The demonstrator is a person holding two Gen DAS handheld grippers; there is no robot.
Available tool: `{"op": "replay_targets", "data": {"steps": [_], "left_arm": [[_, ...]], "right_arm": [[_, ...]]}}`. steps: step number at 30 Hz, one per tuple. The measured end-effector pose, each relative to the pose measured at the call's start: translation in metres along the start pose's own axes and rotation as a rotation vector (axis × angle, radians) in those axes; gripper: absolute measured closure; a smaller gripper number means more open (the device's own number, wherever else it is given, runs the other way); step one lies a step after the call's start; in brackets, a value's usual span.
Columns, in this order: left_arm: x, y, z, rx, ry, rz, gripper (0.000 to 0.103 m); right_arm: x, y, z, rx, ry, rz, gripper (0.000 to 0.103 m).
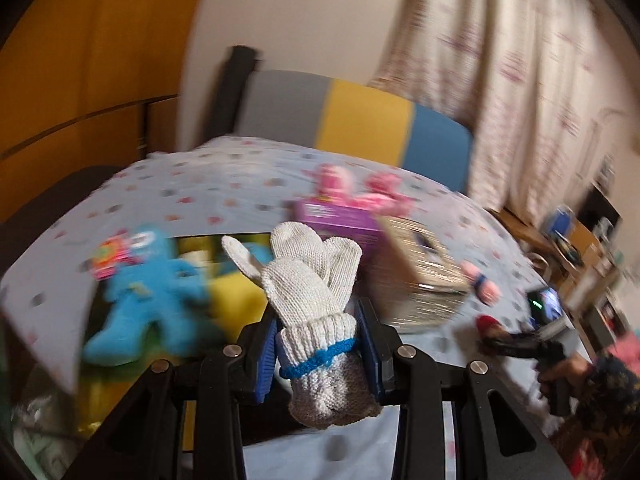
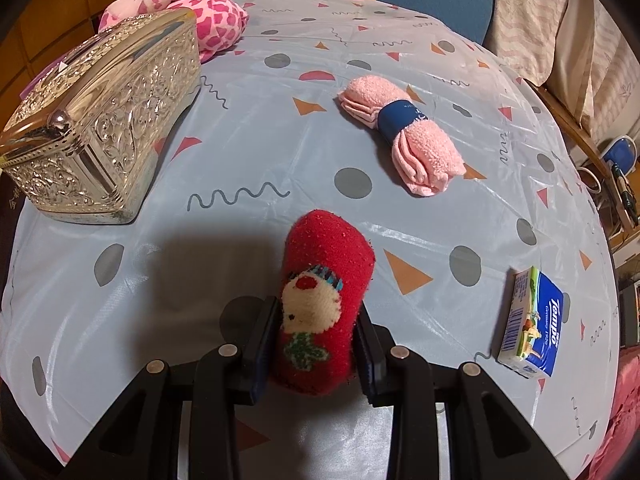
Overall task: Organize soft objects
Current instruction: 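Carry the white gloves into the gold tray and open the left tool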
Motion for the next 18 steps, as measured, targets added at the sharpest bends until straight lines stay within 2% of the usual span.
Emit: {"op": "replay_targets", "data": {"steps": [3, 6, 11, 14, 16, 18], "left_arm": [[-0.006, -0.007, 0.051, 0.104, -0.081, 0.005, 0.066], [-0.017, -0.007, 0.085, 0.167, -0.137, 0.024, 0.066], [-0.034, 0.011, 0.106, 0.22, -0.15, 0.065, 0.066], [-0.042, 0.035, 0.115, 0.245, -0.146, 0.134, 0.065], [-0.047, 0.043, 0.118, 0.235, -0.167, 0.157, 0.061], [-0.05, 0.044, 0.114, 0.246, -0.143, 0.15, 0.052]], "right_arm": [[0.0, -0.001, 0.001, -0.004, -0.006, -0.001, 0.07], [0.0, -0.001, 0.001, -0.005, -0.007, -0.001, 0.07], [0.0, -0.001, 0.0, -0.006, -0.008, -0.002, 0.07], [0.0, -0.001, 0.0, -0.008, -0.009, -0.003, 0.07], [0.0, -0.001, 0.0, -0.007, -0.006, -0.002, 0.07], [-0.001, 0.0, 0.0, -0.006, -0.005, -0.002, 0.07]]}}
Point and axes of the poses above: each gripper's, at about its wrist camera, not at the fingertips, and y roughly the way its jaws point, z to its left, x to its top, the point moved 5 cm from there along y, roughly the way its jaws point, and after that the axes turned 2 degrees about -x, right-handed, at the moved point
